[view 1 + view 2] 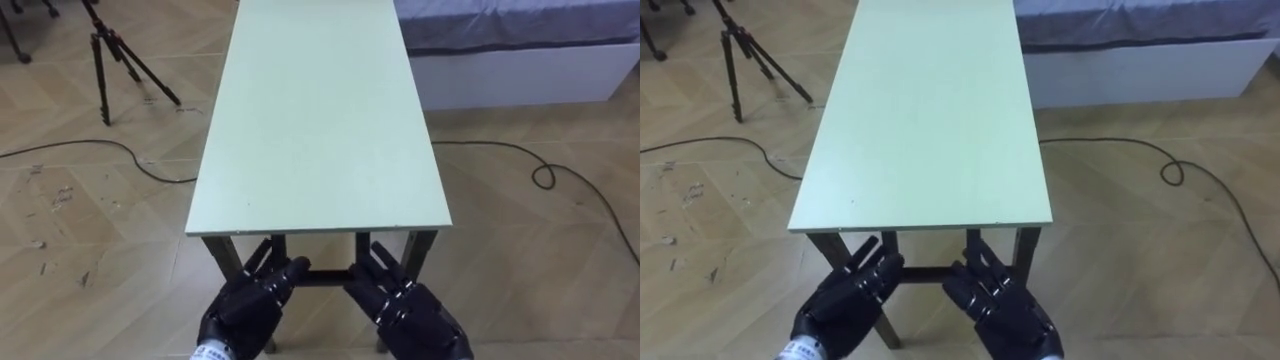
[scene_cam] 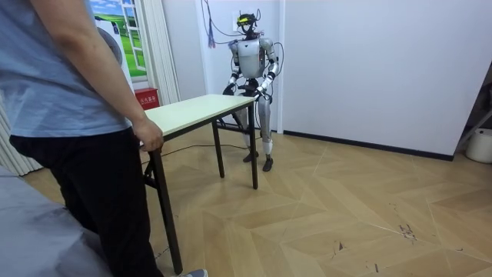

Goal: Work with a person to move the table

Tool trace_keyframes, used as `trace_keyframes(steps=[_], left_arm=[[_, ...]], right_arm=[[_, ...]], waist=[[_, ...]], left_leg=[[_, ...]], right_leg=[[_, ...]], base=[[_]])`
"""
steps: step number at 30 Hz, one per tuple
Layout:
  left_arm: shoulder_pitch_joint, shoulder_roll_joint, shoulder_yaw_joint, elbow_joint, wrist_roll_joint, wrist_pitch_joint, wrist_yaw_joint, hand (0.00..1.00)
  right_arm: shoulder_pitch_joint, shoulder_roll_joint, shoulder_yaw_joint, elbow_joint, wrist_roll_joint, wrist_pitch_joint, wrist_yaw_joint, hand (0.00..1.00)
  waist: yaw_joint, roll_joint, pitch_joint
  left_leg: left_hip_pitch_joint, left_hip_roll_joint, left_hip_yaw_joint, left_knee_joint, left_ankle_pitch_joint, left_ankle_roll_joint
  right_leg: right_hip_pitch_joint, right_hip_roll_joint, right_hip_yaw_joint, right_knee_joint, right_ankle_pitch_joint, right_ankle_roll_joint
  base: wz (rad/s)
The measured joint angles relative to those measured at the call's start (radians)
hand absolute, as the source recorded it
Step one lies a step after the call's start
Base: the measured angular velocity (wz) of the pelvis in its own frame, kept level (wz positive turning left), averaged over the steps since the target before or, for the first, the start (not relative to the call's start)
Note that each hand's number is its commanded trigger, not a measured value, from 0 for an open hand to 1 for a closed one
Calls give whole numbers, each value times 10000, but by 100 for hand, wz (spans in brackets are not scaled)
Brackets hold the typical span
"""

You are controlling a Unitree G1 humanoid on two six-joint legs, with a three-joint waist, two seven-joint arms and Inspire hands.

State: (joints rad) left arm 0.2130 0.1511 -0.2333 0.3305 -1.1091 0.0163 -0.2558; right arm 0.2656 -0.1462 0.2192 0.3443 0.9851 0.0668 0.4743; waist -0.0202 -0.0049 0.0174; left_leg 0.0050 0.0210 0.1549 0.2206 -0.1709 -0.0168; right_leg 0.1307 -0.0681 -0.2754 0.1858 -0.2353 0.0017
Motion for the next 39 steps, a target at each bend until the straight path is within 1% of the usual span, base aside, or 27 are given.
trace_keyframes(steps=[4, 6, 10, 12, 16, 19, 24, 27, 28, 30, 31, 32, 35, 39], left_arm=[[-205, 56, 251, 23, -1, 17, 114, 0], [-276, 70, 405, 129, -2, 70, 170, 0], [-299, 58, 941, 341, -6, 325, 350, 0], [-363, 11, 1164, 367, -12, 499, 472, 0], [-694, -73, 1154, 557, -379, 641, 581, 0], [-777, -77, 1151, 557, -516, 678, 717, 0], [-925, -80, 1161, 619, -580, 754, 791, 0], [-1048, -110, 1244, 721, -737, 953, 901, 0], [-1093, -163, 1340, 742, -819, 1038, 939, 0], [-1132, -192, 1358, 742, -1089, 1094, 995, 0], [-1165, -192, 1384, 789, -1255, 1115, 1012, 0], [-1304, -192, 1396, 1008, -1409, 1183, 1037, 0], [-1463, -195, 1408, 1248, -1534, 1363, 1201, 0], [-1464, -202, 1409, 1250, -1539, 1436, 1249, 0]], right_arm=[[-150, -43, 15, 0, 215, 1, -179, 0], [-258, -77, -7, 15, 363, 5, -274, 0], [-604, -100, -95, 19, 372, 41, -563, 0], [-883, -44, -141, 20, 373, 236, -792, 0], [-1099, 8, -133, 38, 729, 360, -1027, 0], [-1112, 21, -136, 38, 796, 390, -1167, 0], [-1275, 24, -142, 44, 816, 587, -1372, 0], [-1291, 17, -149, 43, 952, 675, -1458, 0], [-1294, 27, -149, 43, 1198, 683, -1485, 0], [-1330, 17, -151, 59, 1587, 782, -1591, 0], [-1416, 14, -152, 152, 1879, 851, -1656, 0], [-1576, 11, -164, 382, 2046, 881, -1686, 0], [-1734, -1, -177, 582, 2315, 894, -1873, 0], [-1750, -14, -178, 594, 2388, 1004, -2018, 0]], waist=[[12, -46, 35], [27, -36, 40], [28, 46, 45], [34, 107, 23], [76, 135, 5], [92, 135, 5], [93, 132, 7], [115, 121, 13], [127, 109, 19], [140, 79, 27], [142, 57, 39], [156, 42, 35], [190, 36, 32], [227, 35, 29]], left_leg=[[64, 0, 6, -1, 0, 0], [73, 0, 8, 2, 0, 0], [67, 5, 7, 8, 0, 0], [63, 2, 7, 7, 0, 0], [117, 2, -7, 1, 2, 1], [158, 1, -12, -11, 1, 1], [160, 1, -13, -9, 1, 1], [161, 1, -22, -4, 1, 1], [161, 1, -28, -4, 1, 1], [161, 1, -32, -4, 1, 1], [161, 1, -39, -1, 1, 1], [161, 1, -43, 5, 1, 1], [158, 0, -46, 8, 1, 1], [152, 1, -57, 6, 1, 1]], right_leg=[[69, 2, -5, -5, 0, 0], [74, 2, 6, -6, 0, 0], [71, 3, 12, -2, 0, -1], [66, -1, 4, 1, 0, 0], [117, 2, 1, -4, 1, -1], [151, 2, -3, -3, 1, -1], [156, 0, -13, -4, 1, -1], [161, -2, -20, -4, 1, -1], [161, -2, -20, -4, 1, -1], [160, -4, -26, -3, 1, -1], [158, -3, -28, -3, 1, -1], [157, -3, -29, -2, 1, -1], [155, -4, -32, -1, 2, -1], [148, -3, -42, -3, 2, -1]], base=[[0], [0], [0], [0], [0], [0], [0], [0], [0], [0], [0], [0], [0], [0]])
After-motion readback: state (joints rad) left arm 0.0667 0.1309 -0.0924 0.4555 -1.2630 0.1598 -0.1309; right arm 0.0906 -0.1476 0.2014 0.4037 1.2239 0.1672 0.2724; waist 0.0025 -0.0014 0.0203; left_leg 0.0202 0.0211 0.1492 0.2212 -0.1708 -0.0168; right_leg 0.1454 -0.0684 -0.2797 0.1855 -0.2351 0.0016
